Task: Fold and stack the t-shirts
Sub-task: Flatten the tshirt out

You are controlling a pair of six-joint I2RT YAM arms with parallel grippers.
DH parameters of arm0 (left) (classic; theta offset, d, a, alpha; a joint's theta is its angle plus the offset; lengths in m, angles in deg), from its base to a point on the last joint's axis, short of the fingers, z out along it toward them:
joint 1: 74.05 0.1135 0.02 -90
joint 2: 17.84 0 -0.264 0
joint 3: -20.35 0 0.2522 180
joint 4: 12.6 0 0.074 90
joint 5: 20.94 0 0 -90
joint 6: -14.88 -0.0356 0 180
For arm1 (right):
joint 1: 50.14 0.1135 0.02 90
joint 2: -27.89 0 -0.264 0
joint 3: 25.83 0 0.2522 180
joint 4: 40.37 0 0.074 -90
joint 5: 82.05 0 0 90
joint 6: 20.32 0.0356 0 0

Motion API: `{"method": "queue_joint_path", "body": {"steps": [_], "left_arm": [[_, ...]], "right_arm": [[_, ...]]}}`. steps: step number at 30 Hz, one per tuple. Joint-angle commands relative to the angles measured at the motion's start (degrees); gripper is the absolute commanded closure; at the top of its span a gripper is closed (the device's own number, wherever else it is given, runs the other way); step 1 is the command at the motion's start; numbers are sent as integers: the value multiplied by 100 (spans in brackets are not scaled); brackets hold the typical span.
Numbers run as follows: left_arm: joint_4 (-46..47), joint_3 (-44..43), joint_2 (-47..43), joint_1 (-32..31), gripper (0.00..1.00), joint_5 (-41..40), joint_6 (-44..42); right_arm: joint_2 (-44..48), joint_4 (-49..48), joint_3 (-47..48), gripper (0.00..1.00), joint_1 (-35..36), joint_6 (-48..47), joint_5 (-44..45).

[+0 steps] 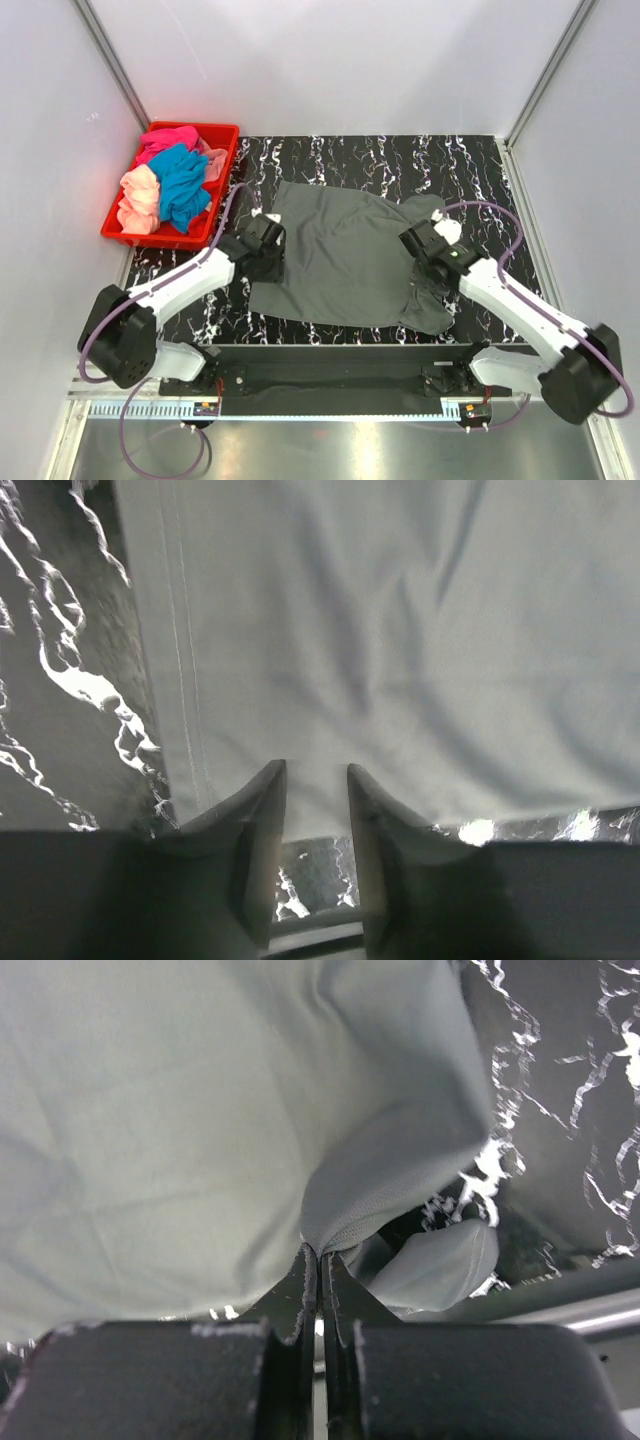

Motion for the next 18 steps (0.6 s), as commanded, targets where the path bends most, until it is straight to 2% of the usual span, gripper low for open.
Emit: {"method": "queue_joint_path", "body": {"steps": [1,6,9,10,13,16,18], "left_arm": [[212,-459,9,5,54,-586,195],[273,409,-886,49,37,-859,932],[-182,841,-1178,303,30,-1395,2047],[-393,824,-1160,487,30,-1474,2660],[-913,763,-1063,655,31,-1230,3183],[-984,859,-993,655,39,-617,4104],[-1097,929,-976,655,42,-474,4422]], "right_arm": [[-453,-507,244,100,-53,227,415],[-910,-1307,208,100,-491,-185,125],[-1472,-1484,541,100,-633,-405,81],[-1605,-1501,629,100,-642,-484,37],[-1913,-1650,788,100,-651,-537,-164],[-1949,-1817,701,100,-651,-512,-297],[-1887,-1879,605,100,-651,-476,-332]]}}
